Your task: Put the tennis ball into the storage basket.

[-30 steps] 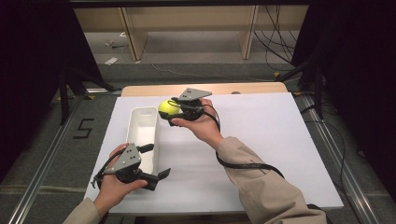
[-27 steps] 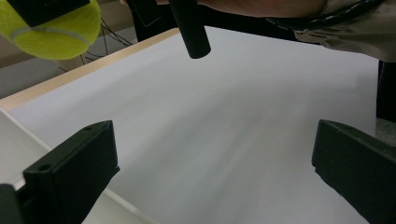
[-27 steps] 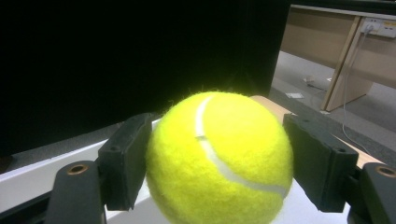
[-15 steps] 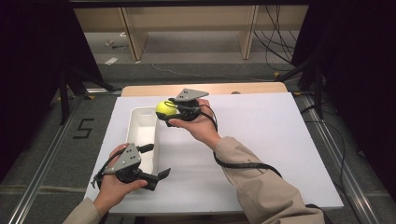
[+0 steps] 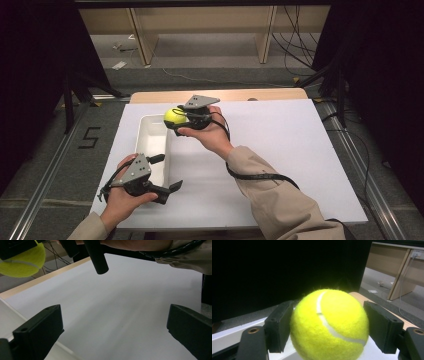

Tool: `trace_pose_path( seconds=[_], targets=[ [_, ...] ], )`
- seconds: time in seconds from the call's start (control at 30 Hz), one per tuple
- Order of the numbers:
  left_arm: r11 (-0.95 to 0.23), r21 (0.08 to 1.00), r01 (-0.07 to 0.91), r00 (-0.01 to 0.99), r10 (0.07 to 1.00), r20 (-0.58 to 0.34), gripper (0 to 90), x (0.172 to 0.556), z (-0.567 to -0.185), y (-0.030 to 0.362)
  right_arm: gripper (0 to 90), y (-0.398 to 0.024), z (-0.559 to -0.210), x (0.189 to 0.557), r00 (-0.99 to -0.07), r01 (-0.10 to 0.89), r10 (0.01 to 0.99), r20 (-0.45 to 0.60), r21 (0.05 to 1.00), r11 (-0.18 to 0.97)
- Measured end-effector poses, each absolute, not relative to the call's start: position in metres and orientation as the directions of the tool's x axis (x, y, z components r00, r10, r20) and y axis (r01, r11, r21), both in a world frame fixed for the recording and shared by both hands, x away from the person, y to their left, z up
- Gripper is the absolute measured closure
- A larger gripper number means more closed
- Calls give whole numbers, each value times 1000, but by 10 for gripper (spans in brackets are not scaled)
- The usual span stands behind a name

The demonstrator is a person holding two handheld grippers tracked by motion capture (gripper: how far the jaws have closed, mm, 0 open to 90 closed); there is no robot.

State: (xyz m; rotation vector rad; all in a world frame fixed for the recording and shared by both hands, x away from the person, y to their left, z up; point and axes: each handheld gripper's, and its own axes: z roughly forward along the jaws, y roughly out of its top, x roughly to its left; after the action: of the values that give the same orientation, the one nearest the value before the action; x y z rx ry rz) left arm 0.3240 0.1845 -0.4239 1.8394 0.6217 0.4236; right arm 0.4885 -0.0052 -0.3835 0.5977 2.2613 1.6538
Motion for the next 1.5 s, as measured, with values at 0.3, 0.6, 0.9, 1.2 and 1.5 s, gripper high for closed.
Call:
trace_pose_path(
  seconds=[0.3, 0.6, 0.9, 1.2, 1.5],
  targets=[
    [-268, 940, 211, 798, 602, -8, 2, 324, -424, 185, 275, 0, -382, 490, -879, 162, 477, 19, 952, 261],
    [-267, 941, 208, 799, 601, -6, 2, 324, -424, 185, 275, 3, -383, 491, -881, 163, 473, 19, 950, 265],
    [-268, 941, 208, 800, 600, -5, 2, 324, -424, 185, 275, 7, -383, 492, -883, 166, 470, 24, 950, 264],
    [-270, 940, 207, 800, 600, -4, 2, 324, -423, 185, 275, 9, -382, 492, -883, 163, 469, 22, 951, 264],
    [-271, 940, 207, 800, 599, -3, 2, 324, -423, 185, 275, 13, -382, 494, -886, 162, 463, 20, 950, 269]
  ],
)
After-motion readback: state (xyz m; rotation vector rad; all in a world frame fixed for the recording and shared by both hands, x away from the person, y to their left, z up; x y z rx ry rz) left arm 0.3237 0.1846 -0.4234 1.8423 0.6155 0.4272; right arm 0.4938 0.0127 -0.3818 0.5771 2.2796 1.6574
